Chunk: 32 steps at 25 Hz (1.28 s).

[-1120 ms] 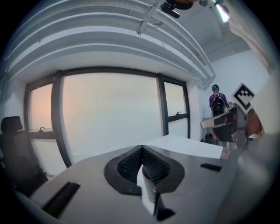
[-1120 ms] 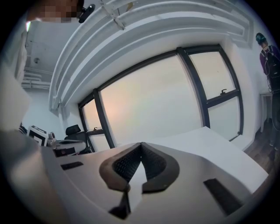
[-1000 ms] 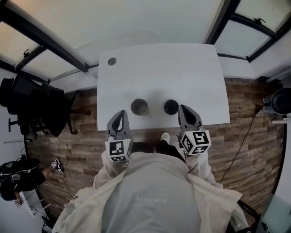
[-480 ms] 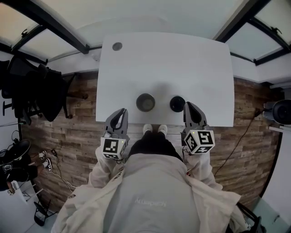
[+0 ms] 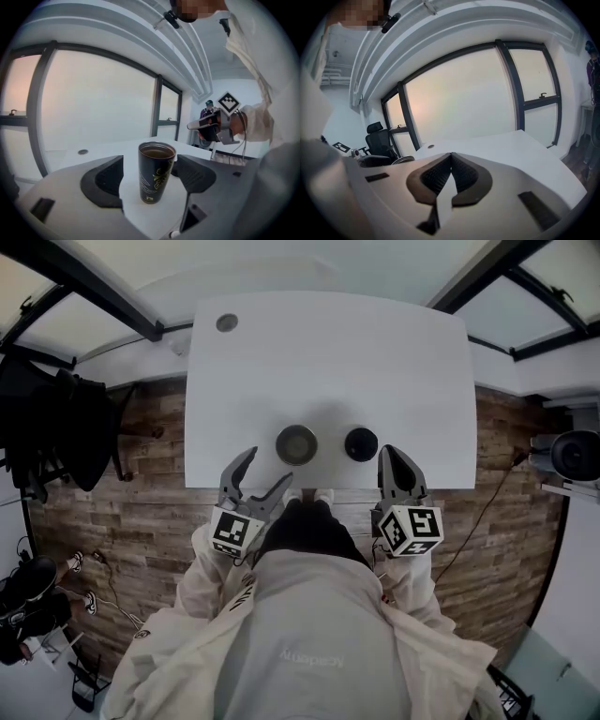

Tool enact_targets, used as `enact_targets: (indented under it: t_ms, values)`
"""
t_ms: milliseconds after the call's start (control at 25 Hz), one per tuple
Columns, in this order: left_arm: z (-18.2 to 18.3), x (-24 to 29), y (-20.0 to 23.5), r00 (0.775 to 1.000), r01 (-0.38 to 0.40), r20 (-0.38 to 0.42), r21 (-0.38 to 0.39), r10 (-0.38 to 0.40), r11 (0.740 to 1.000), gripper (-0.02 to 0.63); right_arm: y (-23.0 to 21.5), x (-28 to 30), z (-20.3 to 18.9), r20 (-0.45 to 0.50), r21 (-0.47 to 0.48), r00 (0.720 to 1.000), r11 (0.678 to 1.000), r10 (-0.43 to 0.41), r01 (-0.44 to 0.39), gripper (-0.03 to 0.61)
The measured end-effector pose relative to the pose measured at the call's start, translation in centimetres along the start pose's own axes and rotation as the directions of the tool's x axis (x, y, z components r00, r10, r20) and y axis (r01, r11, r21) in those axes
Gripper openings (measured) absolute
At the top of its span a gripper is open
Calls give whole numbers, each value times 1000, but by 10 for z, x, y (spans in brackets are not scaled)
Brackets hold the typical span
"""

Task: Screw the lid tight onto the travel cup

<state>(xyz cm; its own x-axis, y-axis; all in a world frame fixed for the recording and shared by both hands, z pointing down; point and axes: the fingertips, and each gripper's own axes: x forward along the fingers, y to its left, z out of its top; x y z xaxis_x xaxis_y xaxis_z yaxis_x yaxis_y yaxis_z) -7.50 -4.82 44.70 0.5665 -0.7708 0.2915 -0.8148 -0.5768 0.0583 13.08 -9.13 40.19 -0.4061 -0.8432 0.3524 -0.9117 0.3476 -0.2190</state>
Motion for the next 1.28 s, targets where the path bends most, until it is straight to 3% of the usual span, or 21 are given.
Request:
enact_targets:
  t_ms: [80, 280, 960, 1120, 1280]
  values:
    - [-9, 9, -7, 999, 53, -6, 25, -53, 998, 393, -2, 2, -2, -7, -2, 1000, 1000, -12, 12, 21]
    - [-40, 40, -9, 992, 120, -38, -13, -121, 993, 520, -1, 8, -10, -23, -16, 999, 1000, -28, 27, 21]
    - [-74, 114, -7, 985, 160, 72, 3, -159, 987, 517, -24, 24, -60, -76, 9, 993, 996, -92, 93, 21]
    - [-72, 118, -10, 983, 151, 100, 14, -152, 988, 428, -31, 21, -72, -92, 19, 990, 994, -107, 109, 21]
    - [-64, 121, -11, 979, 159, 129, 3, -158, 987, 422, -37, 23, -82, -92, 34, 989, 993, -113, 117, 21]
